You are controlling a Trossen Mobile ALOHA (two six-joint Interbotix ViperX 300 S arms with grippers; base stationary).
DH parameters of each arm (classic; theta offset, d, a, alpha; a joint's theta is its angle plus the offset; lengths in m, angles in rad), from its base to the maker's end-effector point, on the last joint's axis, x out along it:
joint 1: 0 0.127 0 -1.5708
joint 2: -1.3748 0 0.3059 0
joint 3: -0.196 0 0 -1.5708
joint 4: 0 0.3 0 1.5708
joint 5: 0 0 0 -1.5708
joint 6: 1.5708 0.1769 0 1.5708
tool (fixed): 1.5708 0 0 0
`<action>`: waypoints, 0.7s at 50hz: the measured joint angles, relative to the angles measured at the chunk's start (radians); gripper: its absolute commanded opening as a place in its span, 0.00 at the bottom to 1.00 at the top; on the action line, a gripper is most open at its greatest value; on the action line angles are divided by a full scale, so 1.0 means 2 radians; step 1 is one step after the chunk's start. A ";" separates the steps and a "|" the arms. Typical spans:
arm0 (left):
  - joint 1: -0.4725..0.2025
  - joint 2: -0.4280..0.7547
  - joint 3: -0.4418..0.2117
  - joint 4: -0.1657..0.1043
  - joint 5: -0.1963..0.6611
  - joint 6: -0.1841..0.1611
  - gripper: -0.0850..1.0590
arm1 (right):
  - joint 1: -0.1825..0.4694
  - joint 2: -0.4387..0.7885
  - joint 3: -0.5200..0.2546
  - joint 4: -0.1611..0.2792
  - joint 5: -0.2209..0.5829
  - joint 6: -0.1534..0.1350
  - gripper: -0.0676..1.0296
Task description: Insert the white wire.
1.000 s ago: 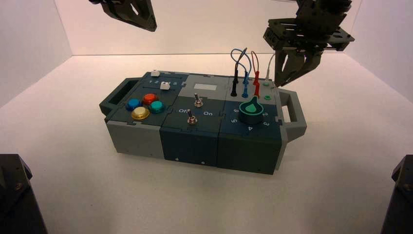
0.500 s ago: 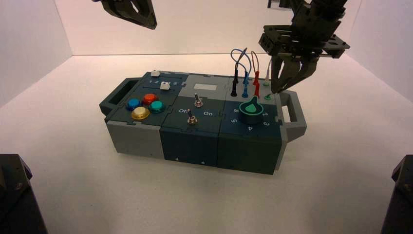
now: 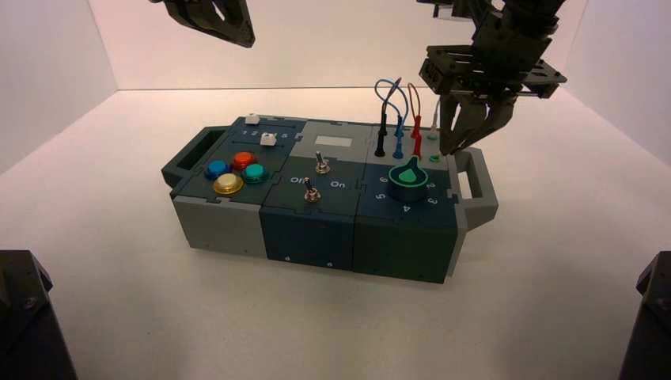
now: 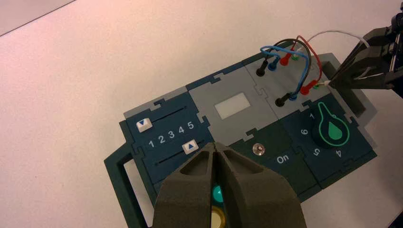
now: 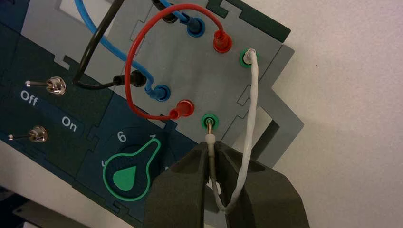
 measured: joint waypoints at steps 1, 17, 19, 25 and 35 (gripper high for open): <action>0.000 0.000 -0.001 0.000 0.000 0.000 0.05 | 0.000 0.000 0.000 0.000 0.000 0.000 0.04; 0.001 -0.001 0.000 0.000 0.000 0.000 0.05 | 0.003 0.015 -0.009 0.001 0.001 0.000 0.04; 0.001 0.000 0.000 0.000 0.000 0.000 0.05 | 0.003 0.016 -0.010 0.001 0.001 -0.001 0.04; 0.004 0.000 0.000 0.001 0.000 0.000 0.05 | 0.003 0.021 -0.015 0.001 0.001 -0.001 0.04; 0.008 0.000 0.000 0.001 0.000 0.000 0.05 | 0.002 0.032 -0.030 -0.002 0.000 -0.001 0.04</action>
